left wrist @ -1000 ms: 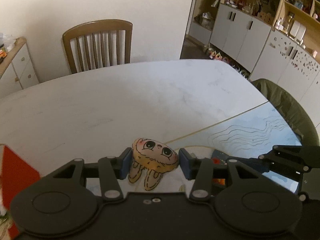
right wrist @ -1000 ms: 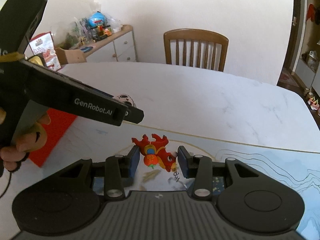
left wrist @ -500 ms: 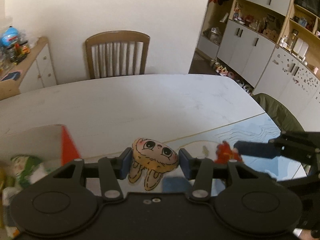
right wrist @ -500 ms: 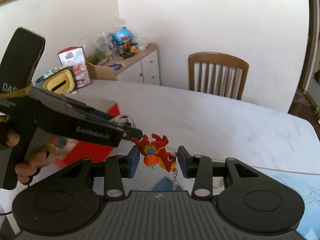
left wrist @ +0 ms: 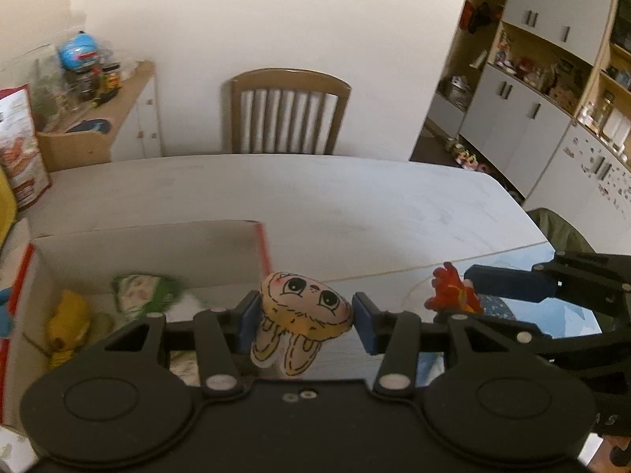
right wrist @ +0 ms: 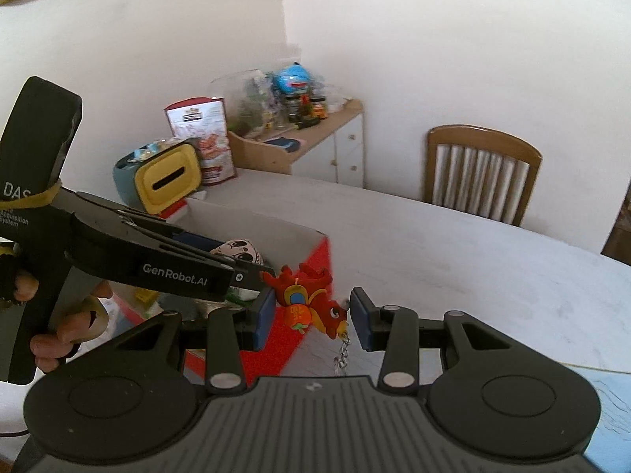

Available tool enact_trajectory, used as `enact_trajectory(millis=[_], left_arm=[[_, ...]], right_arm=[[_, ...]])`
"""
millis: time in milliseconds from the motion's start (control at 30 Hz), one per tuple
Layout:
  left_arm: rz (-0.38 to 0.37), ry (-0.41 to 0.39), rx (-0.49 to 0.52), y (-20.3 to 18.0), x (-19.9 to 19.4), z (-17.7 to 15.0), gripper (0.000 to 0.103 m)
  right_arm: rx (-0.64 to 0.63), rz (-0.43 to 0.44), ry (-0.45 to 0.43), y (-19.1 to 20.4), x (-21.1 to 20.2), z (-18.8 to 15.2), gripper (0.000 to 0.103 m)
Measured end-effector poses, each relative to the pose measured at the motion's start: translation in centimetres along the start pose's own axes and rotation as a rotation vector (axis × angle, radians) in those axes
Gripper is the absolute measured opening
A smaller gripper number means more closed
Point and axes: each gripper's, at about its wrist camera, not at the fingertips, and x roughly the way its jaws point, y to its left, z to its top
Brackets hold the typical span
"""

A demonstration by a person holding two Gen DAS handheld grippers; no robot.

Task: Organize objects
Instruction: 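Carry the jellyfish plush and red keychain over the red-edged box with both tools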

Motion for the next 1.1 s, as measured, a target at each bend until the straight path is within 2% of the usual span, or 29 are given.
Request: enact_trajectory(millis=[233,667,1100], left_arm=[[0.047,-0.003,-0.027,4.5,-1.2,-0.3,0.048],[0.119,0.025,-0.071,11.5,-1.3,-1.5,0.048],[0.192,0.100,-0.076,16.7,3.0,-1.8,0.048]], right_arm=[[-0.015,0.021,0.012,3.3,2.9,1.1,0.041],[-0.032,0.005,0.070,7.2,8.8,1.2,0.041],[-0.047,-0.004,0.159,9.4,16.0,0.2,0.041]])
